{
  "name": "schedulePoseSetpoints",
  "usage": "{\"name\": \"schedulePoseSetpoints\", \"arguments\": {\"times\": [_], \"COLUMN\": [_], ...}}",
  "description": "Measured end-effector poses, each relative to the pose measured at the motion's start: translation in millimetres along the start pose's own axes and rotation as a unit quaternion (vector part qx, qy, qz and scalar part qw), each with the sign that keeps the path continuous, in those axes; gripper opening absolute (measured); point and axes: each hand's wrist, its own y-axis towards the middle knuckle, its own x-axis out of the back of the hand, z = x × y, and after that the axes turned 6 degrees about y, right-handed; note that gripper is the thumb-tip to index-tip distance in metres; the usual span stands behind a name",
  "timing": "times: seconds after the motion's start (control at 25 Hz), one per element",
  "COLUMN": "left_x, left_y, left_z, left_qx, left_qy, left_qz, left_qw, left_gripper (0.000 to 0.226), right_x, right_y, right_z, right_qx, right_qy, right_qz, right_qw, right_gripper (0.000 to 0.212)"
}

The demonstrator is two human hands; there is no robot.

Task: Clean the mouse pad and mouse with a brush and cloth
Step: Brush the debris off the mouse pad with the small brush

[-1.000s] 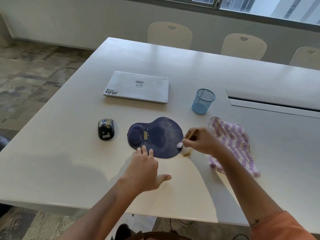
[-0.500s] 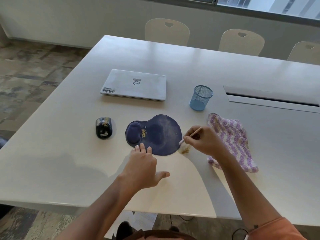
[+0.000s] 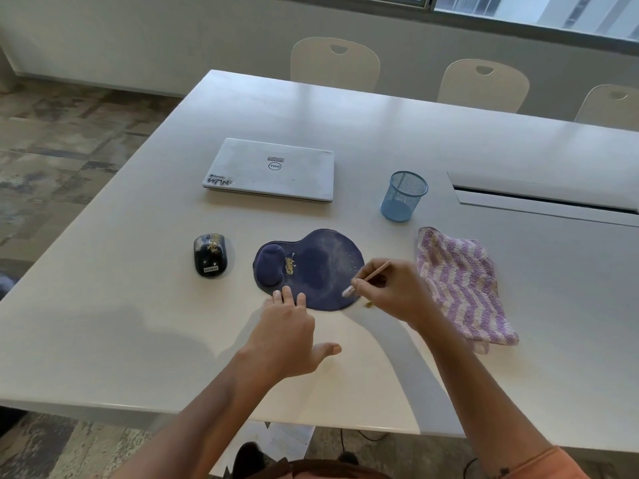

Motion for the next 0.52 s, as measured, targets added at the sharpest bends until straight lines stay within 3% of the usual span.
{"name": "schedulePoseSetpoints", "arguments": {"times": [0.12, 0.24, 0.52], "left_x": [-4.9, -7.5, -9.8], "left_y": [3.4, 4.2, 4.0], "left_z": [1.4, 2.0, 4.3], "left_qx": [0.006, 0.005, 0.001], "left_qy": [-0.004, -0.012, -0.016], "left_qz": [-0.006, -0.006, -0.009], "left_qw": [1.000, 1.000, 1.000], "left_gripper": [0.112, 0.112, 0.109], "right_x": [-24.6, -41.4, -7.5], "right_y": [8.7, 9.3, 6.3], "right_z": [15.9, 22.7, 5.2], "right_qx": [0.033, 0.065, 0.027], "right_qy": [0.047, 0.016, -0.022], "right_qz": [0.012, 0.070, 0.072], "right_qw": [0.998, 0.995, 0.997], "right_gripper": [0.009, 0.005, 0.011]}}
